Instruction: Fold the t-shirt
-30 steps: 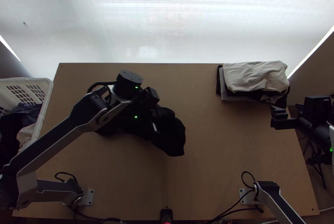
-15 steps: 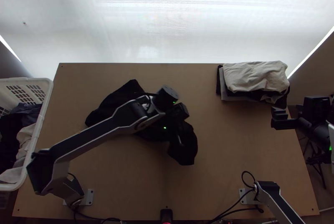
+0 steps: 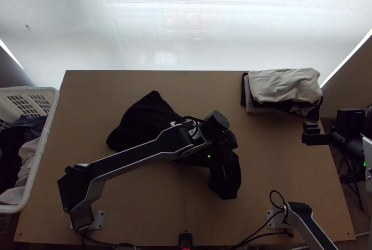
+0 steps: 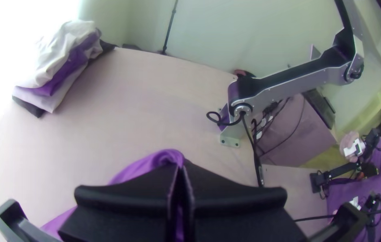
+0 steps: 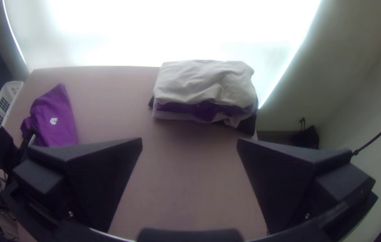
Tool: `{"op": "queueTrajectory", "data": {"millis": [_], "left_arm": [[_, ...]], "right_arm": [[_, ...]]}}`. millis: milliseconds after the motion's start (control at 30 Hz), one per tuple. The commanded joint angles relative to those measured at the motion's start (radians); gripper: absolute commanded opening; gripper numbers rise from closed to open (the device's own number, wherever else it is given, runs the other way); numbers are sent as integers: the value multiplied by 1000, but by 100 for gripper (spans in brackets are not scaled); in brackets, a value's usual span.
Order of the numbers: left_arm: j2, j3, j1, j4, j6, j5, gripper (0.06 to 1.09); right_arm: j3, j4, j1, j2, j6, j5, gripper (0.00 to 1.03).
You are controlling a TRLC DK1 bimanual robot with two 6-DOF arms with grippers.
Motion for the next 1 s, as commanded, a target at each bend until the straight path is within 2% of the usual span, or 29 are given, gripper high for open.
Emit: {"op": "queueTrajectory", "data": {"millis": [0, 333, 367, 400, 433, 467, 633, 767, 900, 967], "left_arm": [[45, 59, -3, 11, -16, 4, 10], [189, 151, 23, 32, -56, 3, 11], [217, 168, 28, 32, -56, 3, 21], [242, 188, 32, 29, -63, 3, 46], [255, 203, 37, 23, -63, 3, 78], [257, 217, 41, 15, -66, 3, 104], [159, 254, 95, -3, -66, 3, 104], [79, 312, 219, -98, -66, 3, 104], [34, 289, 451, -233, -48, 3, 104], [11, 199, 624, -238, -28, 4, 104]], "right_arm": [[-13, 6, -11, -4, -1, 2, 98], [-17, 2, -35, -27, -10, 2, 98], [-24, 2, -35, -33, -9, 2, 98], [-28, 2, -35, -38, -7, 2, 98], [-31, 2, -35, -42, -6, 2, 98], [-36, 2, -37, -47, -4, 2, 98], [-57, 9, -35, -70, 8, 0, 98], [-80, 26, -35, -81, 9, 0, 98], [-80, 35, -34, -82, 9, -2, 98], [-76, 34, -20, -91, 17, -2, 98]]}}
